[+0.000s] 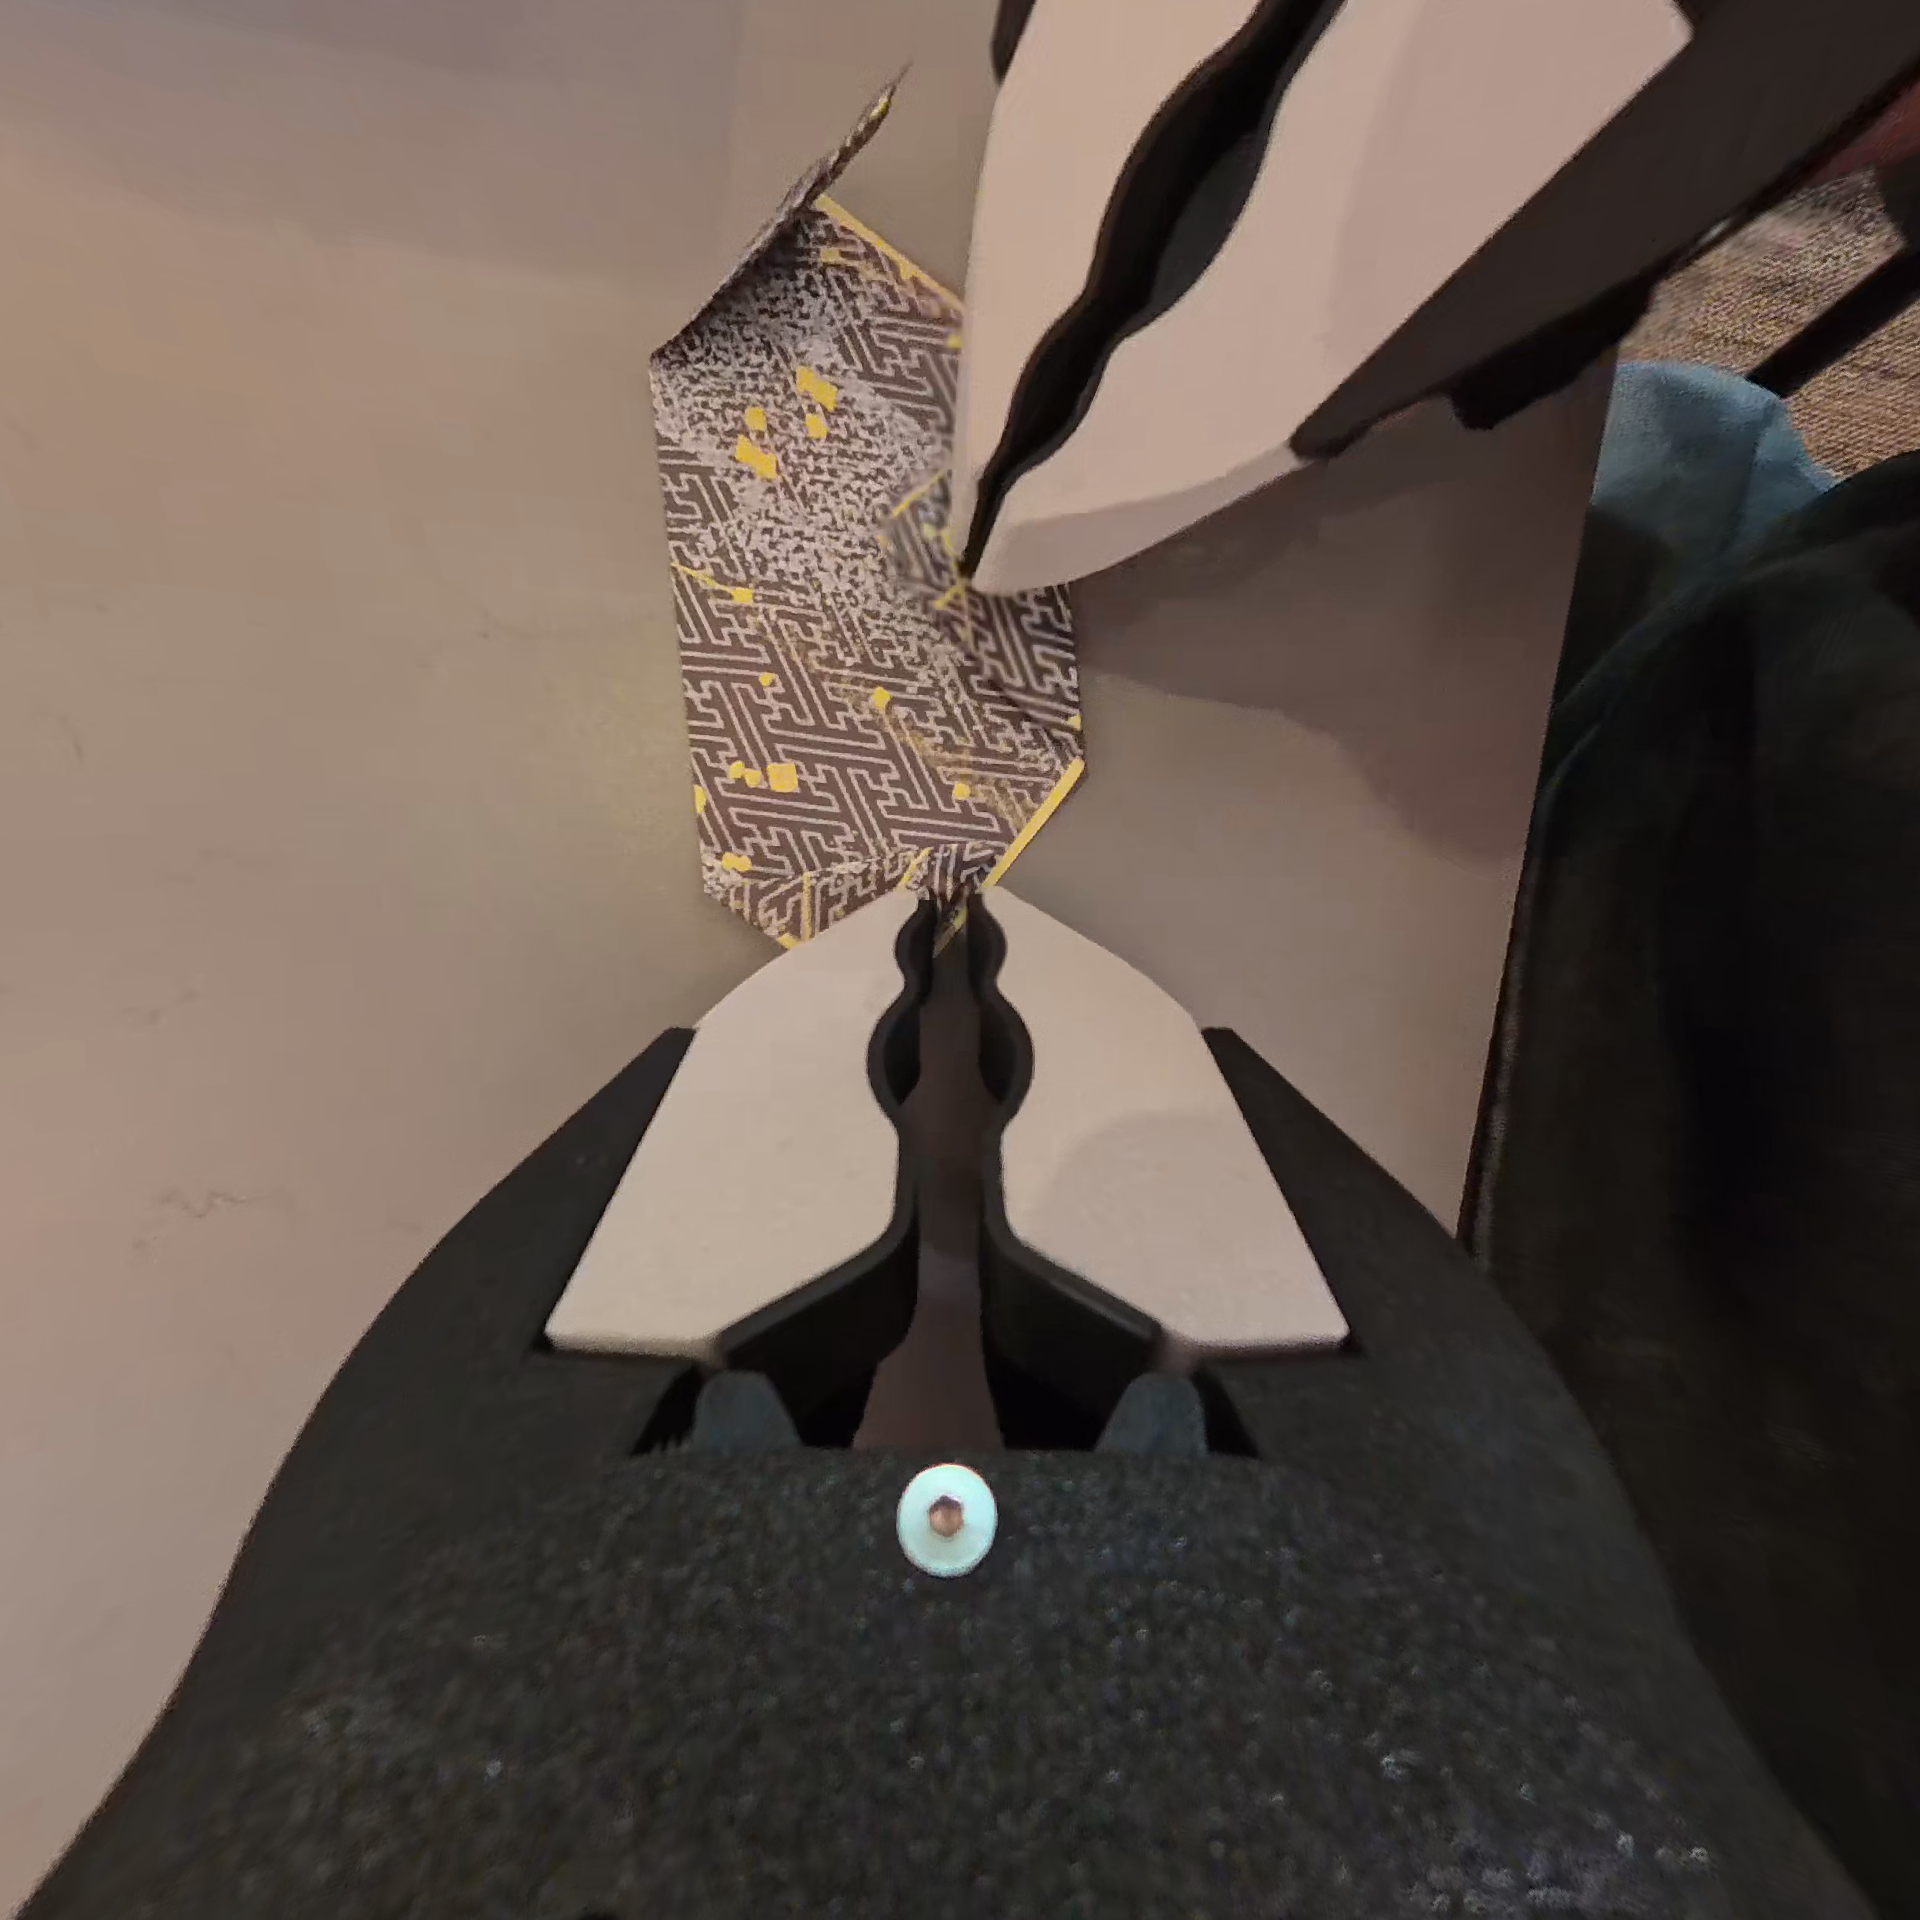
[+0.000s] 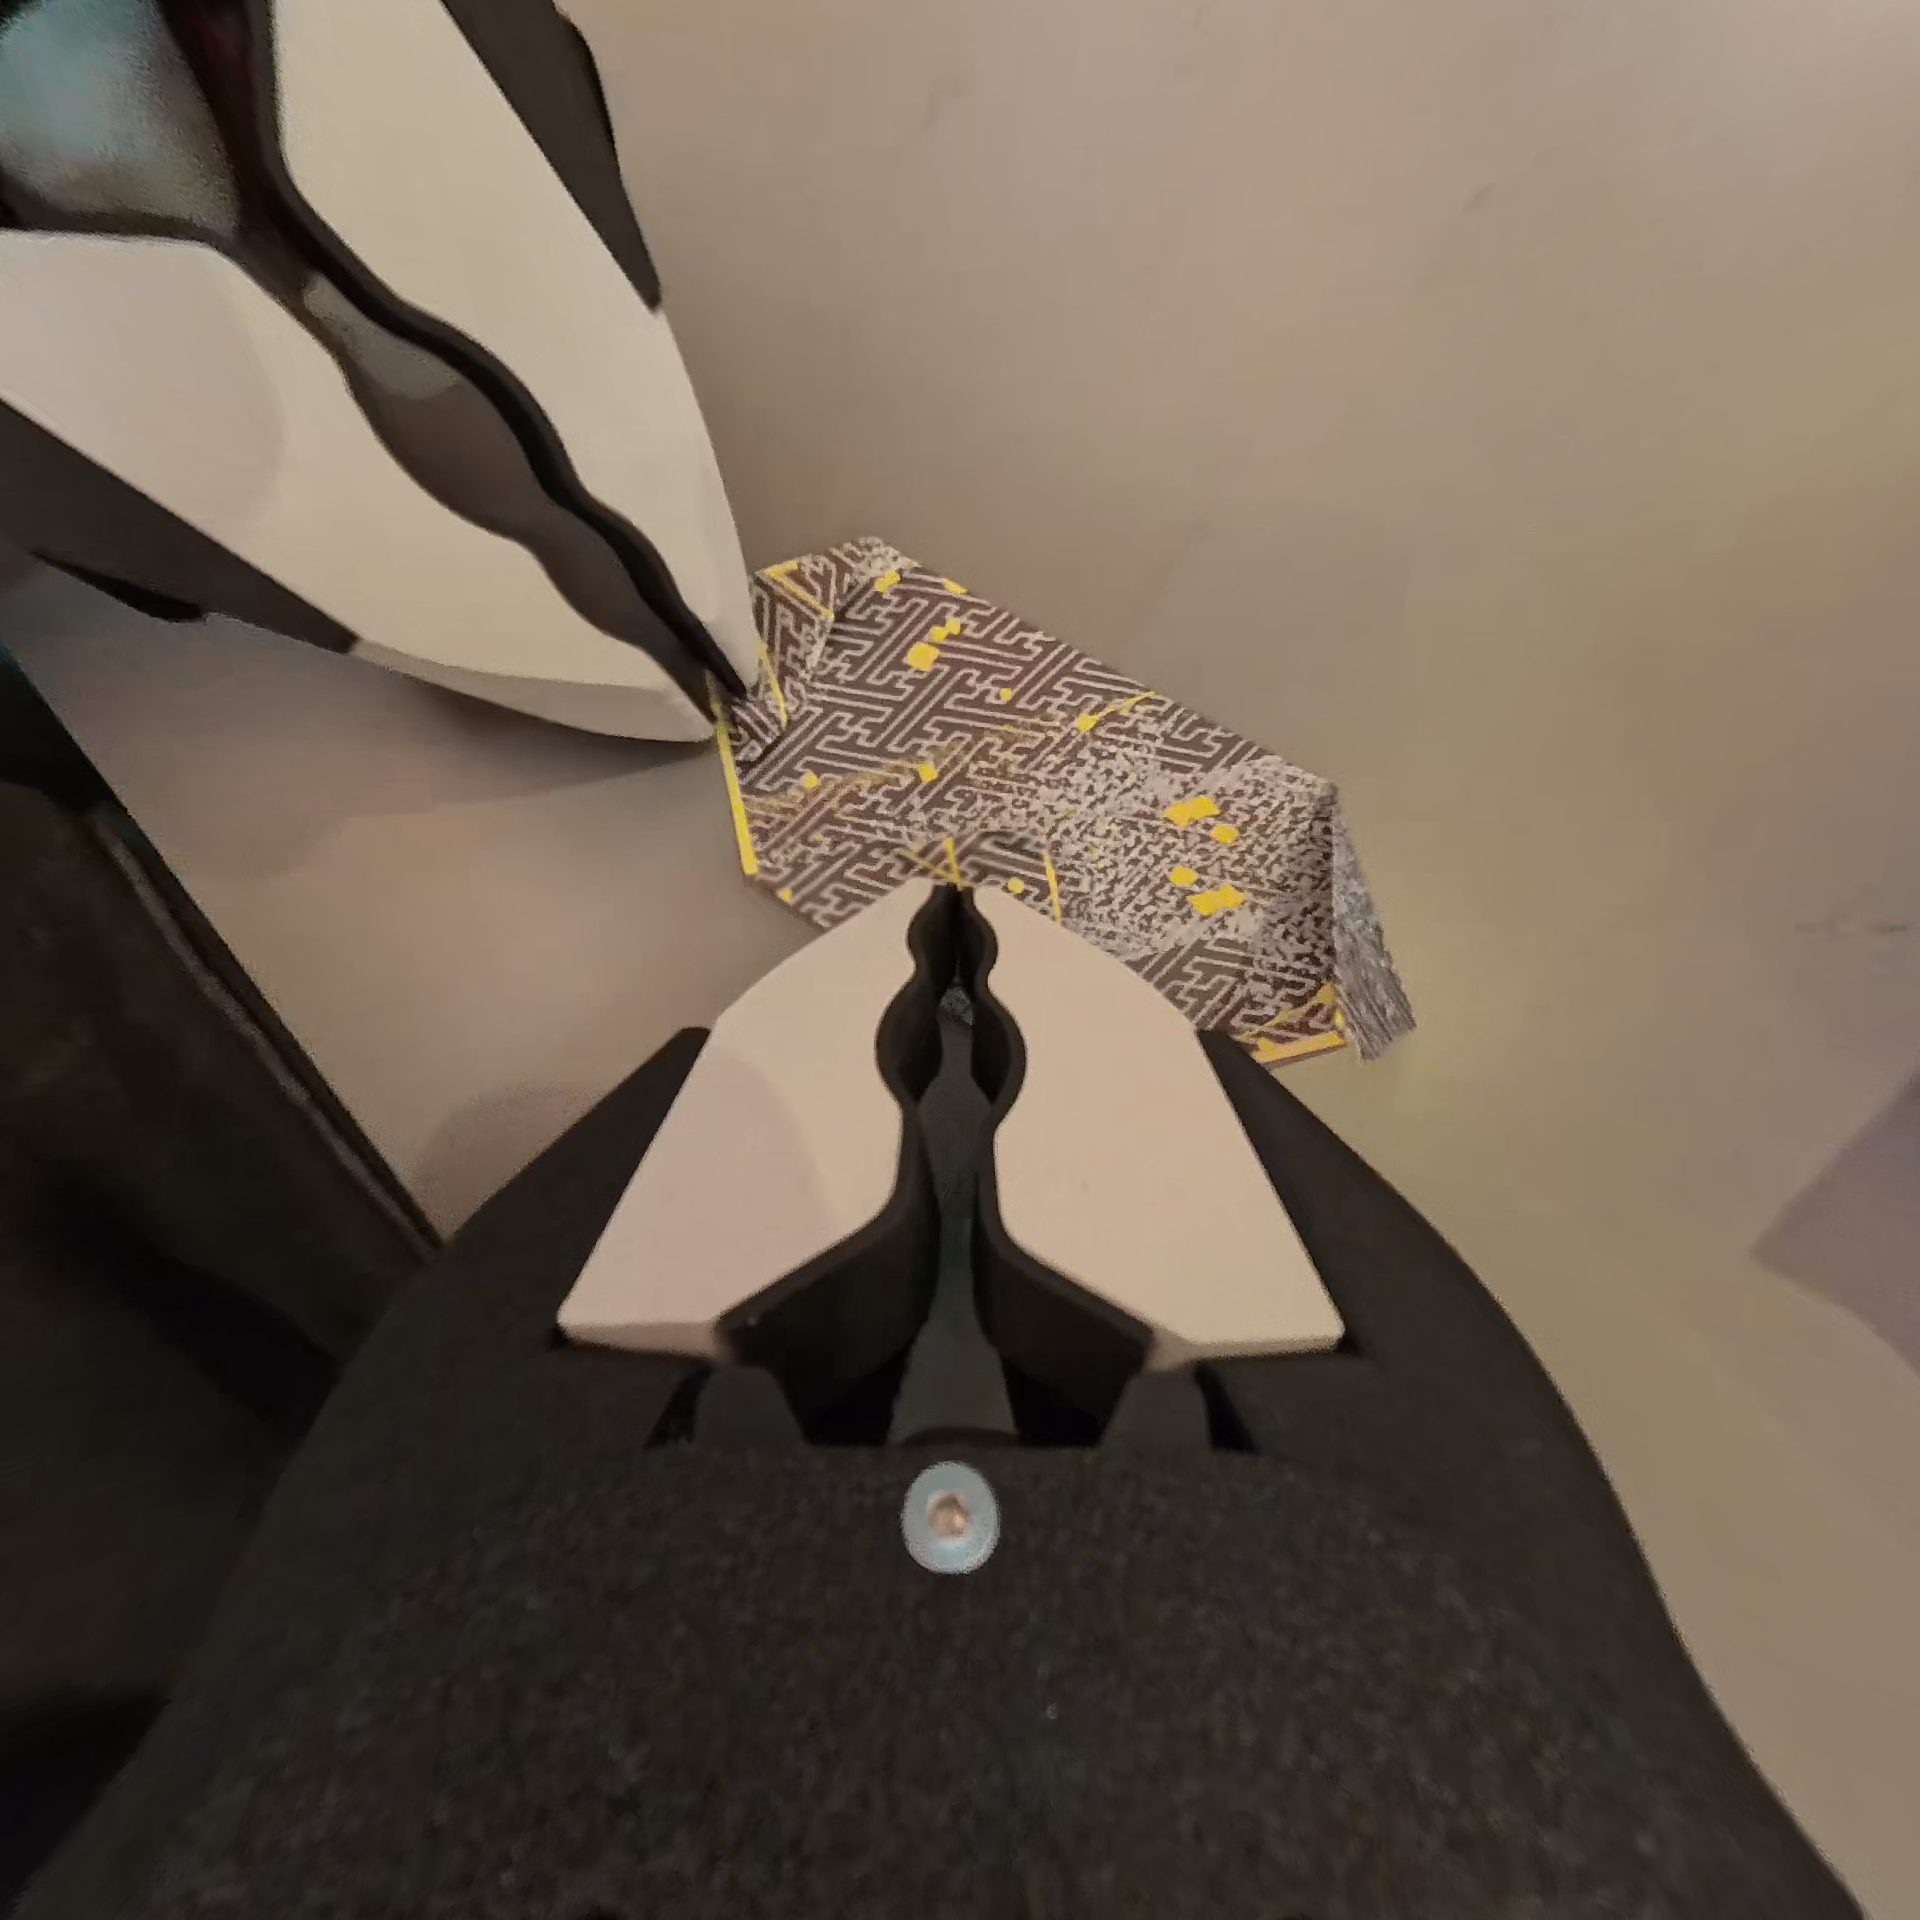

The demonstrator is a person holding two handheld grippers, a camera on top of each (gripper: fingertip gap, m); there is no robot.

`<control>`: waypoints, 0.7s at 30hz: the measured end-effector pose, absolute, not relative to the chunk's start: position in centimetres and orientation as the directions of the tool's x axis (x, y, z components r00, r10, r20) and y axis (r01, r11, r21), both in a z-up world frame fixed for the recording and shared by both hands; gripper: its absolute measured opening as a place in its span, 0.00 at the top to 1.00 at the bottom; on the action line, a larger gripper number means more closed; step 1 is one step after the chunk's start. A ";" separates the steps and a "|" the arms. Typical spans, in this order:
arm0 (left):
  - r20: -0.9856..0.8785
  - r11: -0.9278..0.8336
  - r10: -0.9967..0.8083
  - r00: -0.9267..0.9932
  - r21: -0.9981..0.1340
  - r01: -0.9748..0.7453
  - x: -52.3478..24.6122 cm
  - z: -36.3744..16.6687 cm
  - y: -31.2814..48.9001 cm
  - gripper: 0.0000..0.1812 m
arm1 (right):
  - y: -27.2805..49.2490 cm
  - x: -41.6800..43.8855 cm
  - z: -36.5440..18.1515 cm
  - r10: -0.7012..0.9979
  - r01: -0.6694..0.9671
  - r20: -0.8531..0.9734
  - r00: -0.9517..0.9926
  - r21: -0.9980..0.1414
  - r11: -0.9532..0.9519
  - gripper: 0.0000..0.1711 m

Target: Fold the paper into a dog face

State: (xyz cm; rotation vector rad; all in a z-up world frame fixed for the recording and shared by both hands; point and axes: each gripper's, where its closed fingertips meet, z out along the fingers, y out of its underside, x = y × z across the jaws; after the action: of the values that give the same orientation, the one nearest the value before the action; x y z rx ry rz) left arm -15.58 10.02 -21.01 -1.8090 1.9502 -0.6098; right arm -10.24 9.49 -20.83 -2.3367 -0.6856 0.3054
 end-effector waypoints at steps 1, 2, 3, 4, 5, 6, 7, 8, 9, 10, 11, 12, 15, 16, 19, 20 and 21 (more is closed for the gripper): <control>-0.004 0.066 -0.997 -0.078 -0.572 -0.818 -15.6 -21.0 10.0 0.96 | 9.6 -10.2 -21.1 0.556 0.408 -0.022 0.831 -0.656 -0.636 1.00; -0.004 0.068 -0.997 -0.080 -0.573 -0.817 -15.7 -21.0 9.9 0.96 | 9.8 -10.1 -21.1 0.554 0.412 -0.007 0.833 -0.661 -0.628 1.00; 0.001 0.067 -0.997 -0.082 -0.575 -0.815 -15.7 -21.0 9.9 0.96 | 10.0 -10.1 -21.1 0.551 0.416 0.003 0.835 -0.659 -0.627 1.00; 0.006 0.065 -0.996 -0.083 -0.578 -0.814 -15.8 -21.0 9.8 0.96 | 10.2 -10.1 -21.1 0.543 0.410 0.003 0.840 -0.659 -0.631 1.00; 0.009 0.063 -0.997 -0.083 -0.579 -0.813 -15.9 -21.0 9.8 0.97 | 10.3 -10.1 -21.1 0.529 0.394 -0.009 0.848 -0.658 -0.642 1.00; 0.010 0.060 -0.997 -0.081 -0.581 -0.812 -16.0 -21.0 9.9 0.99 | 10.3 -10.1 -21.1 0.514 0.371 -0.030 0.858 -0.656 -0.657 1.00; 0.015 0.055 -0.997 -0.078 -0.584 -0.810 -16.1 -21.0 10.0 1.00 | 10.3 -10.1 -21.1 0.502 0.350 -0.051 0.863 -0.654 -0.670 1.00; 0.021 0.049 -0.997 -0.075 -0.588 -0.808 -16.1 -21.0 10.0 1.00 | 10.3 -10.1 -21.1 0.490 0.329 -0.076 0.868 -0.652 -0.683 1.00; 0.024 0.045 -0.997 -0.073 -0.590 -0.806 -16.1 -21.0 10.0 1.00 | 10.2 -10.2 -21.1 0.481 0.309 -0.101 0.871 -0.648 -0.696 1.00; 0.020 0.048 -0.997 -0.074 -0.590 -0.806 -16.1 -21.0 9.9 1.00 | 10.2 -10.2 -21.1 0.475 0.294 -0.121 0.871 -0.646 -0.704 1.00; 0.016 0.052 -0.997 -0.076 -0.588 -0.807 -16.1 -21.0 9.9 0.99 | 10.2 -10.2 -21.1 0.474 0.287 -0.132 0.871 -0.646 -0.708 1.00; 0.012 0.055 -0.997 -0.076 -0.587 -0.808 -16.1 -21.0 9.9 0.99 | 10.2 -10.2 -21.1 0.474 0.286 -0.133 0.870 -0.648 -0.706 1.00; 0.007 0.055 -0.997 -0.073 -0.586 -0.808 -16.1 -21.0 9.8 0.98 | 10.2 -10.2 -21.1 0.477 0.295 -0.114 0.871 -0.657 -0.694 1.00; 0.008 0.053 -0.997 -0.071 -0.587 -0.808 -16.0 -21.0 9.8 0.98 | 10.2 -10.2 -21.1 0.478 0.296 -0.109 0.872 -0.659 -0.691 1.00; 0.015 0.044 -0.998 -0.065 -0.592 -0.805 -15.9 -21.0 9.7 0.96 | 10.2 -10.2 -21.1 0.479 0.293 -0.112 0.870 -0.664 -0.688 1.00; 0.013 0.043 -0.998 -0.063 -0.592 -0.805 -15.9 -20.9 9.7 0.96 | 10.2 -10.2 -21.1 0.480 0.296 -0.108 0.871 -0.664 -0.686 1.00; 0.015 0.042 -0.998 -0.063 -0.591 -0.806 -15.9 -20.9 9.6 0.96 | 10.2 -10.2 -21.1 0.480 0.298 -0.104 0.871 -0.665 -0.685 1.00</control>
State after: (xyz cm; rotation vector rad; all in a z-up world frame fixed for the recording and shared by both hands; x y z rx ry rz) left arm -15.92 9.60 -20.94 -1.8161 1.9242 -0.6451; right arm -10.17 10.24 -21.12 -2.3686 -0.5588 0.3550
